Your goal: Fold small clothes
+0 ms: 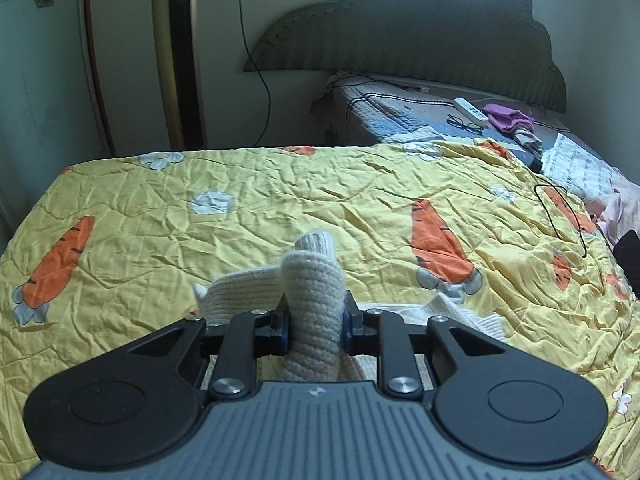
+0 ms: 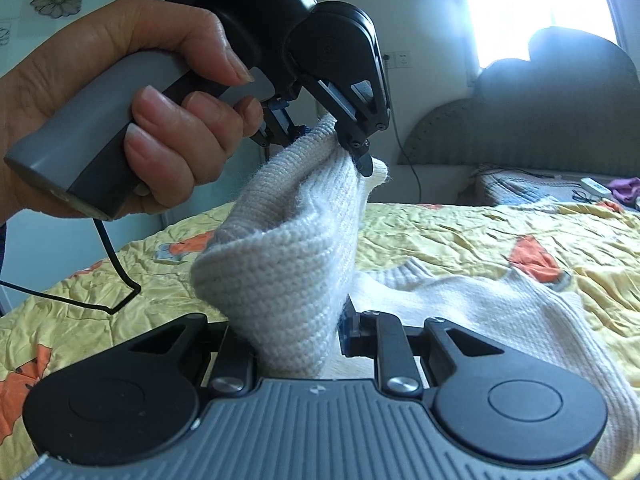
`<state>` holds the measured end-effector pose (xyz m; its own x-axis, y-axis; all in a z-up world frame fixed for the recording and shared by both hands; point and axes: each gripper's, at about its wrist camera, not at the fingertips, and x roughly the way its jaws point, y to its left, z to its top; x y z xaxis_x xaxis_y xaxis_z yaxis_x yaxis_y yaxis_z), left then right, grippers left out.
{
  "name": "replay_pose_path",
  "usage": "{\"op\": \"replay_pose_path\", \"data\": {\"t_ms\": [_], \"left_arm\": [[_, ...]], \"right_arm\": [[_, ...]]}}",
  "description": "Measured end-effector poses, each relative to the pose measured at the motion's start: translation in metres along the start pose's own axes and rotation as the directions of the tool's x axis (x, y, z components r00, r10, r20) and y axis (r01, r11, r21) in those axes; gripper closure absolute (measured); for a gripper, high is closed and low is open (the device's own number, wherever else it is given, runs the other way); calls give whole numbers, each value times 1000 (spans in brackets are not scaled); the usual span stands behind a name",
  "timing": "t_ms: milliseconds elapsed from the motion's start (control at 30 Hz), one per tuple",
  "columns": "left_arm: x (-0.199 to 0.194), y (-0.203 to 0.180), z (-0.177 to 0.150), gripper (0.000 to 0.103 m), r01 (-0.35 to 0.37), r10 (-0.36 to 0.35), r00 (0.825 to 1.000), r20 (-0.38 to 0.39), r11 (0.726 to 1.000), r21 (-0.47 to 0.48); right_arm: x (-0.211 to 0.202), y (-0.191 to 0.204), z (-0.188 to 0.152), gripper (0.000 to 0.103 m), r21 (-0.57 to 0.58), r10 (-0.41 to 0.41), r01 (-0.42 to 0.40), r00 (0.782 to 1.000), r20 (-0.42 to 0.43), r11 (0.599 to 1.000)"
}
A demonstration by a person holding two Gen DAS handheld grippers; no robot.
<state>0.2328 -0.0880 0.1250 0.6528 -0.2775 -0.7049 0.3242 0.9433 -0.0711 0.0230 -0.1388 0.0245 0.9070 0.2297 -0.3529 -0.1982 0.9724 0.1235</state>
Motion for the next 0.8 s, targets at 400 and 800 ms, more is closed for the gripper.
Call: {"op": "replay_pose_path", "data": {"t_ms": [400,800], "left_arm": [[36,-61,-7,81,30,-28,999,-28,998,53],[68,-108,-15,81,45,-39,997,-62,995,94]], "right_arm": [[-16,-51,-12,80,133,-26,29,999,-23,991],[-15,-88,-27,80,238,-24,33,999,-39,971]]}}
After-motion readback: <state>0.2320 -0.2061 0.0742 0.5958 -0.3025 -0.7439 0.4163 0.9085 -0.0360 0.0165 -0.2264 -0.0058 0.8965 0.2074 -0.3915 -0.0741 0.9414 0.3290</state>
